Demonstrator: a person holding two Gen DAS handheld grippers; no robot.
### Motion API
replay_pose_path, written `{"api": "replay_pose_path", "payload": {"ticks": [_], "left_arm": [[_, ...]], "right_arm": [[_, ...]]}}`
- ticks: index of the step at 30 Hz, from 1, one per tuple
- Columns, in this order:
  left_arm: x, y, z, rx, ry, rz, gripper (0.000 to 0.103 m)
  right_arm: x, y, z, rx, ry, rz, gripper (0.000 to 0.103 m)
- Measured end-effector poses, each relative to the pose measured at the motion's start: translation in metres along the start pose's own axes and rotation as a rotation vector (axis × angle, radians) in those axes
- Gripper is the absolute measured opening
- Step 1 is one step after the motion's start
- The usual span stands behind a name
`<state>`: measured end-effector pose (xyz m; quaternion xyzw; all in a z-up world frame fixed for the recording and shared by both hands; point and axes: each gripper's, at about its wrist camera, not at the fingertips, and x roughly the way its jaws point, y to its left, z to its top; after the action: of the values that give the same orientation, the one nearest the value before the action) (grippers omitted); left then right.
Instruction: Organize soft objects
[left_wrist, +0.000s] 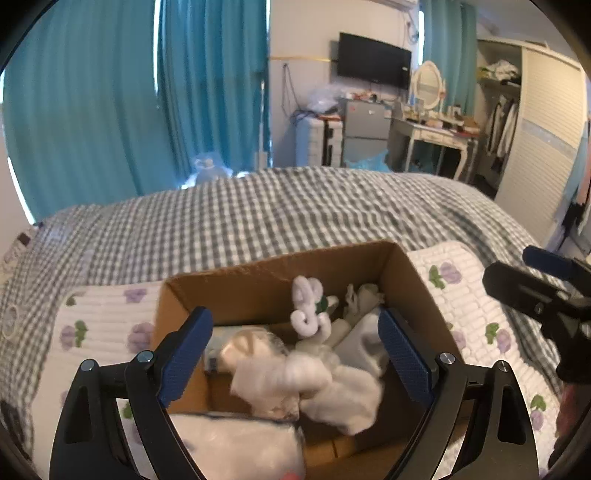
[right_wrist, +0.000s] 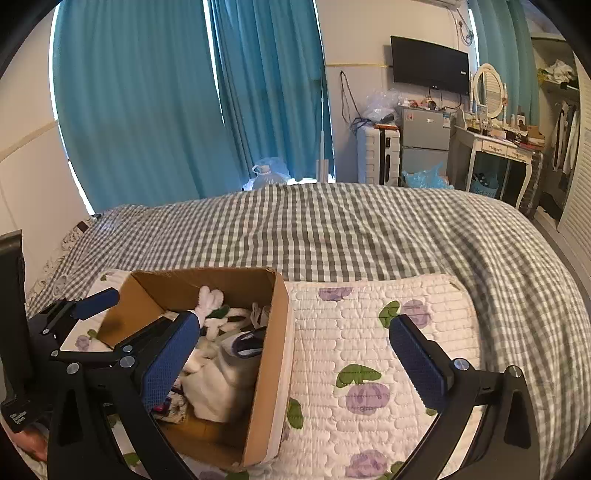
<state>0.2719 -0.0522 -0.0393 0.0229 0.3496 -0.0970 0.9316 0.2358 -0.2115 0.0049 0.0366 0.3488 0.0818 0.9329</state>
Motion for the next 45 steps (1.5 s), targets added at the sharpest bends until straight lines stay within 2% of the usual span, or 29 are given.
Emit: {"api": "replay_pose_path", "payload": {"ticks": [2,6,10,14,17,21,23,27,35,38,45], "left_arm": [[-0.018,0.001,0.004,0.005,-0.028,0.009,0.092],[-0.082,0.002,0.019,-0.004,-0.137,0.037,0.092],[-0.161,-0.003,0.024,-0.002,-0.283,0.076,0.092],[-0.241,-0.009,0.010,-0.049,-0.442,0.120,0.095],[-0.282,-0.014,-0.005,-0.067,-0.528,0.133,0.099],[-0.305,-0.023,-0.024,-0.028,-0.586,0.186,0.103],[-0.303,-0.023,-0.033,-0.023,-0.586,0.221,0.103],[-0.280,-0.015,-0.051,-0.054,-0.530,0.218,0.103],[-0.241,-0.009,-0.088,-0.077,-0.417,0.206,0.103],[-0.233,-0.010,-0.093,-0.077,-0.401,0.204,0.103],[-0.229,-0.015,-0.096,-0.077,-0.376,0.192,0.103]], "right_arm": [[-0.016,0.002,0.005,-0.001,-0.020,-0.003,0.103],[-0.066,0.010,0.020,-0.013,-0.090,0.004,0.103],[-0.131,0.022,0.030,-0.035,-0.189,0.015,0.103],[-0.192,0.033,0.027,-0.070,-0.277,0.033,0.103],[-0.229,0.041,0.021,-0.090,-0.342,0.029,0.103],[-0.260,0.048,0.009,-0.099,-0.402,0.044,0.103],[-0.267,0.048,0.000,-0.093,-0.420,0.054,0.103],[-0.262,0.047,-0.027,-0.085,-0.412,0.039,0.103],[-0.201,0.038,-0.084,-0.057,-0.326,0.048,0.103],[-0.183,0.040,-0.092,-0.069,-0.285,0.040,0.103],[-0.177,0.039,-0.093,-0.063,-0.283,0.039,0.103]]}}
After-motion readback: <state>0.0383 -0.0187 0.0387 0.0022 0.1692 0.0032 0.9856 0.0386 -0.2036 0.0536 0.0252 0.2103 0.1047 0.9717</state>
